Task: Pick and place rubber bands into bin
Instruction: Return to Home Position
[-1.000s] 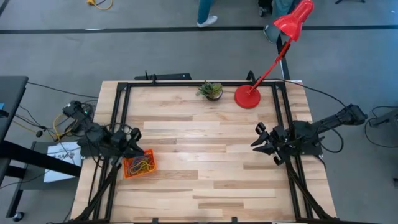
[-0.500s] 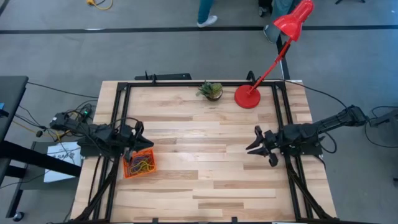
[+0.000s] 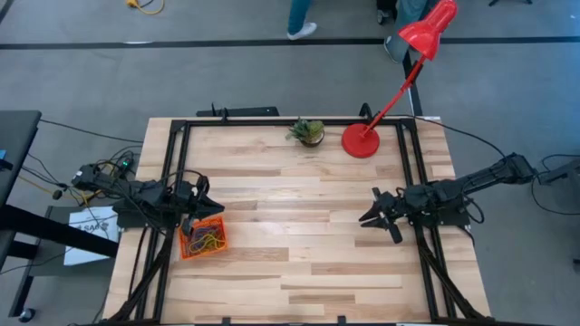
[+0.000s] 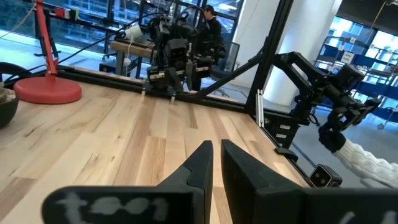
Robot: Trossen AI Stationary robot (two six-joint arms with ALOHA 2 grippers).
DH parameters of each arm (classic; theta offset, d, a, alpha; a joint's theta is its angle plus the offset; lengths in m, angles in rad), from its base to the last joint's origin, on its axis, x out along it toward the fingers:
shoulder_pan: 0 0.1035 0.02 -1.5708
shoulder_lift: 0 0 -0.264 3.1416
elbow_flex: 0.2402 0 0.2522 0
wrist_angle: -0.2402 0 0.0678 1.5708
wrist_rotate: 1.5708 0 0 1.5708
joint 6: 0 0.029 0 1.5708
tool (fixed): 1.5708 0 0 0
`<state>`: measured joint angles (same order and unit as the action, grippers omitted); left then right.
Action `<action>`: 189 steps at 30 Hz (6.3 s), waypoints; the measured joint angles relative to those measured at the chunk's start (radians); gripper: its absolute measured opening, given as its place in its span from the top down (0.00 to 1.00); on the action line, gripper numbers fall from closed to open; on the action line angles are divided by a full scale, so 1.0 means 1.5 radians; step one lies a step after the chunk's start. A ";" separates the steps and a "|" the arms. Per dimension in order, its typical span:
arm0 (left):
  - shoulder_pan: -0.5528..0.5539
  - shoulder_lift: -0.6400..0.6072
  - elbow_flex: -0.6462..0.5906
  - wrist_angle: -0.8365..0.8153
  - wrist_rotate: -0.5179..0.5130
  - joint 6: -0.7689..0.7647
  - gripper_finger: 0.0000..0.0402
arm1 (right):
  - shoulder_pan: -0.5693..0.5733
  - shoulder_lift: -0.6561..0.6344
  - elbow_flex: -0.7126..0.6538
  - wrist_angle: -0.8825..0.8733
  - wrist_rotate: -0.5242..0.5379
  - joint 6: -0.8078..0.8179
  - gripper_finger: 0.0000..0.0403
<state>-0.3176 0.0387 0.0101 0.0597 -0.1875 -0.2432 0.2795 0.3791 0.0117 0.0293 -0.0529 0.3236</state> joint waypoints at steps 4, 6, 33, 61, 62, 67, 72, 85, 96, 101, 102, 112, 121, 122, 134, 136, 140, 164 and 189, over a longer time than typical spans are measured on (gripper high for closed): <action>0.000 0.000 0.000 0.000 0.000 -0.001 0.95 | -0.001 -0.001 0.027 0.002 0.001 0.139 0.81; 0.000 0.000 0.000 0.000 0.000 -0.001 0.95 | -0.001 0.000 0.039 0.001 -0.001 0.169 0.81; 0.000 0.000 -0.001 -0.001 -0.001 -0.002 0.95 | 0.032 0.000 0.056 0.086 0.001 -0.099 0.81; 0.000 0.000 -0.001 -0.001 -0.002 -0.003 0.95 | 0.031 -0.136 -0.002 0.126 0.001 -0.098 0.81; 0.000 0.000 -0.001 -0.001 -0.002 -0.003 0.95 | 0.031 -0.147 -0.002 0.118 0.001 -0.098 0.81; 0.000 0.000 -0.001 -0.001 -0.002 -0.003 0.95 | 0.031 -0.211 -0.002 -0.011 0.005 -0.100 0.81; -0.001 0.000 -0.001 -0.001 -0.002 -0.003 0.95 | 0.030 -0.223 -0.002 -0.012 0.024 -0.099 0.81; -0.001 0.000 -0.001 -0.001 -0.002 -0.003 0.95 | 0.030 -0.223 -0.002 -0.013 0.024 -0.099 0.81; -0.001 0.000 -0.001 -0.001 -0.002 -0.003 0.95 | 0.030 -0.223 -0.002 -0.014 0.024 -0.099 0.81; -0.001 0.000 -0.001 -0.001 -0.002 -0.003 0.95 | 0.030 -0.223 -0.002 -0.014 0.024 -0.099 0.81; -0.001 0.000 -0.001 -0.001 -0.002 -0.003 0.95 | 0.030 -0.223 -0.002 -0.014 0.024 -0.099 0.81; -0.001 0.000 -0.001 -0.001 -0.002 -0.003 0.95 | 0.030 -0.223 -0.002 -0.014 0.023 -0.099 0.81; -0.001 0.000 -0.001 -0.001 -0.002 -0.003 0.95 | 0.030 -0.223 -0.002 -0.014 0.023 -0.099 0.81; -0.001 0.000 -0.001 -0.001 -0.002 -0.003 0.95 | 0.030 -0.223 -0.002 -0.014 0.023 -0.099 0.81; -0.001 0.000 -0.001 -0.001 -0.002 -0.003 0.95 | 0.030 -0.223 -0.002 -0.014 0.023 -0.099 0.81; -0.001 0.000 -0.001 -0.001 -0.002 -0.003 0.95 | 0.030 -0.223 -0.002 -0.014 0.023 -0.099 0.81; -0.001 0.000 -0.001 -0.001 -0.002 -0.003 0.95 | 0.030 -0.223 -0.003 -0.014 0.023 -0.099 0.81; 0.000 0.000 -0.001 -0.001 -0.002 -0.003 0.95 | 0.030 -0.222 -0.003 -0.014 0.023 -0.099 0.81; 0.000 0.000 -0.001 -0.001 -0.002 -0.003 0.95 | 0.030 -0.222 -0.003 -0.014 0.023 -0.099 0.81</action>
<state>-0.3181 0.0391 0.0086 0.0586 -0.1899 -0.2470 0.3252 0.0456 0.0078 0.0077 -0.0179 0.1755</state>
